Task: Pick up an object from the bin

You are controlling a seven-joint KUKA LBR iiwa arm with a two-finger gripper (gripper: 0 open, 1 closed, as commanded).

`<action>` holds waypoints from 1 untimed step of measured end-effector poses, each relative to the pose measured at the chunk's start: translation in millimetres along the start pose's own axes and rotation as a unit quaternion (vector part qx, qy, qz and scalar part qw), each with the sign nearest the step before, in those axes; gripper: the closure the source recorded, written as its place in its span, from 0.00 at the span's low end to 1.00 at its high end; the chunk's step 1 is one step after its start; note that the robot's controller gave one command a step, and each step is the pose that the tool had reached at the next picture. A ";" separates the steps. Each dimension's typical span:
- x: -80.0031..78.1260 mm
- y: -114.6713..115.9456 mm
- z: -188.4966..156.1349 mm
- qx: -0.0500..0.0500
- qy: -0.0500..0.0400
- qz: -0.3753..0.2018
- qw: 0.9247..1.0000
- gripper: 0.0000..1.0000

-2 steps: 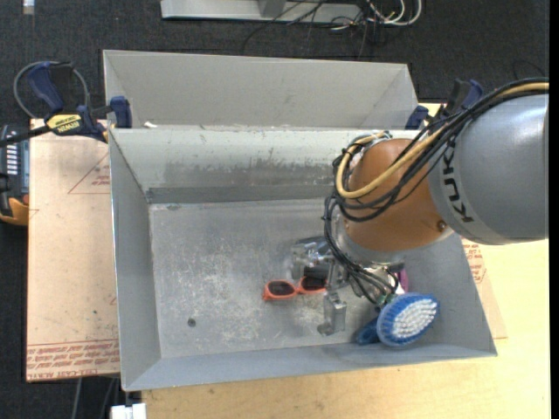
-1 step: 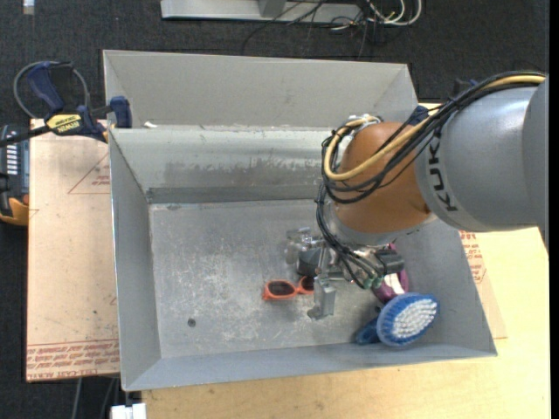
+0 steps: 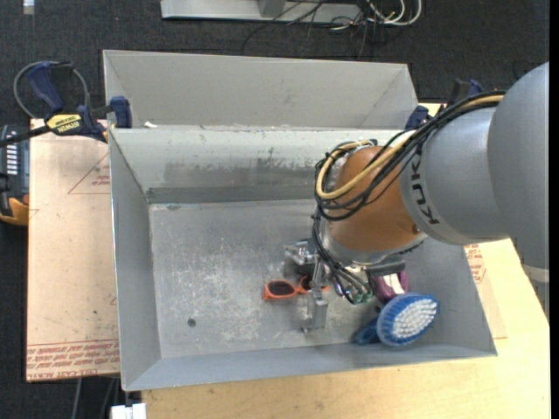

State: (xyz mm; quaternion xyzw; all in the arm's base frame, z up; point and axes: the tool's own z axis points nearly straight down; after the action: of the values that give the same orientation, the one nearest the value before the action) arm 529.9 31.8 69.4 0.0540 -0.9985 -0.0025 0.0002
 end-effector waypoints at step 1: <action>5.2 15.7 -0.6 0.000 -0.004 -0.061 0.998 1.00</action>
Offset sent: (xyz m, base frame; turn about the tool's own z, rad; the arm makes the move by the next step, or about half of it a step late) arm 0.0000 0.0000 0.0000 0.0000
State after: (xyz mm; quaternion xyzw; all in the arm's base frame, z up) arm 523.1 46.8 70.1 0.1144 -0.9934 -0.0023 -0.0041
